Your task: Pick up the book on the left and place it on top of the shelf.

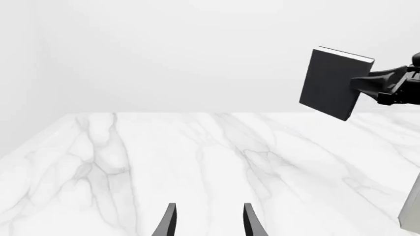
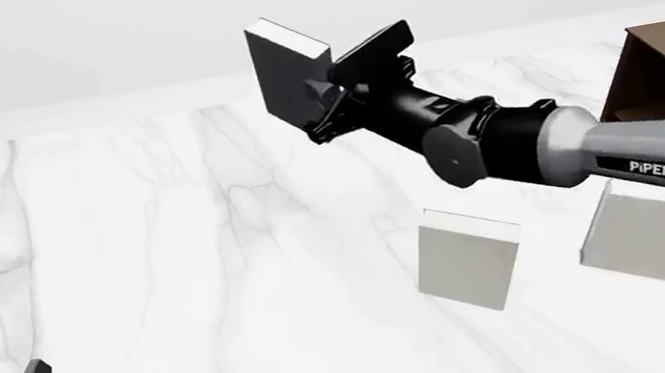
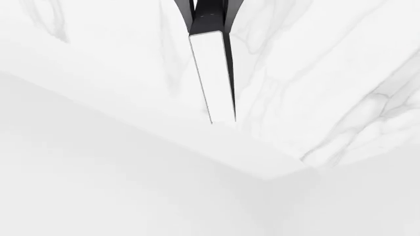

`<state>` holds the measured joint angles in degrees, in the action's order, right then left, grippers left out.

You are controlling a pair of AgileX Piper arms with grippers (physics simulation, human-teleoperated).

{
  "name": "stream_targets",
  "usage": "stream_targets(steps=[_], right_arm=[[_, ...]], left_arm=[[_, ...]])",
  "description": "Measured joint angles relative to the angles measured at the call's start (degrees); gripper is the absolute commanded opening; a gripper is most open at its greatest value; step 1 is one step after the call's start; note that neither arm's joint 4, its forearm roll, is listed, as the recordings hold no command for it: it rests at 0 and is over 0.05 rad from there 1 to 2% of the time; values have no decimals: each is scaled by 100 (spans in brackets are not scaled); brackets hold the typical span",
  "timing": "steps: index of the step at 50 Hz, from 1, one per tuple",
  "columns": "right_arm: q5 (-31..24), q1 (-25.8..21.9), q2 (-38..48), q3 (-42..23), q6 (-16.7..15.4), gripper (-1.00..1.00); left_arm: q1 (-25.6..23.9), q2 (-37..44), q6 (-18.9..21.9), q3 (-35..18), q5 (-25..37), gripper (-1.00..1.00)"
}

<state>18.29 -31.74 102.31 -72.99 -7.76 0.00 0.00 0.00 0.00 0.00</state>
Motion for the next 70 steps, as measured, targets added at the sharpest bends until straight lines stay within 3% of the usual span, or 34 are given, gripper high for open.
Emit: stream_targets(steps=[30,52,70], right_arm=[[-553,139,-1947,1042,-444,-100],[-1059,381,-2639,1141,-816,-100],[-1344,871,-3092,1266,-1303,-100]], left_arm=[[0,0,0,0,0,100],[0,0,0,0,0,100],[0,0,0,0,0,100]])
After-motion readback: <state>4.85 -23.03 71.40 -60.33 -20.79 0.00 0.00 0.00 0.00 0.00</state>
